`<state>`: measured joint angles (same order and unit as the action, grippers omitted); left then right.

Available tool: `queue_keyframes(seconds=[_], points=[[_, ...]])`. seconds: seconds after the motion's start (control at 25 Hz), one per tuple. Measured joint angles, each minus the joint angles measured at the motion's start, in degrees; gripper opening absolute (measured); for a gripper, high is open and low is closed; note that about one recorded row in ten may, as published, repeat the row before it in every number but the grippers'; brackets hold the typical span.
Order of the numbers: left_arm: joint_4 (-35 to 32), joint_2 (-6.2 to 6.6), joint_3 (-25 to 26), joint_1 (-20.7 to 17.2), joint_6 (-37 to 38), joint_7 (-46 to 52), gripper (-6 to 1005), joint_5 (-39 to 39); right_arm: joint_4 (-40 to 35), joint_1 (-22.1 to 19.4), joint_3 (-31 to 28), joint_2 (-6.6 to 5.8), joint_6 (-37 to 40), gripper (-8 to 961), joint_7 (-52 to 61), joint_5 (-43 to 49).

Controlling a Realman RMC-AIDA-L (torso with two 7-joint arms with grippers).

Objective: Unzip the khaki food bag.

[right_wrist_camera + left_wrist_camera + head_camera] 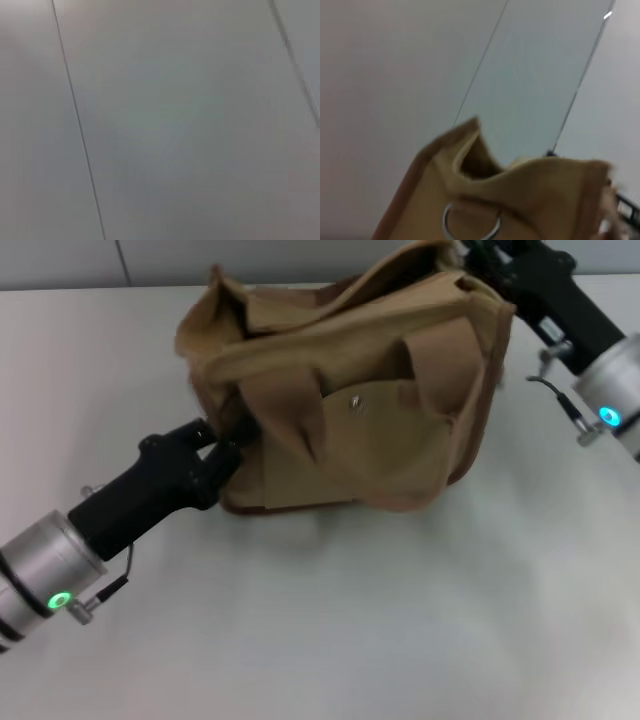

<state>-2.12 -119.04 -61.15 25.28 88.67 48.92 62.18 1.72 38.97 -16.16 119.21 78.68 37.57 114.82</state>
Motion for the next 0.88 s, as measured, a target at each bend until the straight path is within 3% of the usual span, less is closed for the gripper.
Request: queue_keyframes(seconds=[0.12, 0.24, 0.28, 0.36, 0.4, 0.44, 0.48, 0.56, 0.6, 0.68, 0.8, 0.88], points=[[-3.8, 0.61, 0.0, -3.0, 5.6, 0.2, 154, 0.2, -3.0, -3.1, 0.4, -0.12, 8.4, 168, 3.8, 0.3], [-10.0, 2.27, -0.1, -7.2, 12.4, 0.6, 243, 1.7, -8.4, -5.9, 3.5, -0.21, 19.1, 401, 8.8, 1.1], [-12.6, 3.44, 0.0, -8.7, 15.2, 0.9, 287, 2.7, -10.9, -6.8, 6.4, -0.41, 22.8, 422, 10.8, 1.2], [-16.1, 5.84, 0.0, -9.9, 19.7, 2.1, 376, 7.2, -15.9, -8.1, 14.7, -1.21, 29.0, 463, 14.6, 1.4], [-17.9, 7.43, -0.1, -10.1, 21.9, 3.2, 414, 10.9, -19.9, -9.2, 27.3, -2.46, 35.2, 484, 17.3, 1.6], [-19.2, 8.73, -0.2, -10.1, 23.4, 4.3, 452, 14.0, -19.9, -9.2, 27.3, -2.46, 35.2, 505, 17.3, 1.6], [-20.5, 10.24, -0.4, -9.8, 24.4, 5.6, 489, 18.1, -21.1, -9.5, 33.1, -2.89, 37.6, 525, 17.7, 1.6], [-21.1, 11.8, -0.7, -9.0, 24.6, 6.7, 565, 23.1, -22.3, -10.0, 43.0, -3.4, 41.4, 567, 17.7, 1.7], [-21.2, 12.27, -0.8, -8.5, 24.6, 7.4, 603, 25.5, -22.6, -10.1, 46.0, -3.23, 42.2, 588, 17.7, 1.7], [-21.7, 12.27, -1.0, -8.3, 24.8, 8.7, 813, 26.5, -22.8, -10.4, 48.9, -2.45, 42.4, 629, 17.7, 1.8], [-22.5, 11.86, -1.3, -8.2, 24.7, 9.9, 813, 26.8, -24.2, -11.1, 49.0, -0.31, 39.9, 756, 18.4, 1.8], [-22.5, 11.77, -1.2, -8.2, 24.7, 10.0, 813, 26.8, -24.6, -11.2, 49.1, 0.35, 38.3, 840, 19.0, 1.8]])
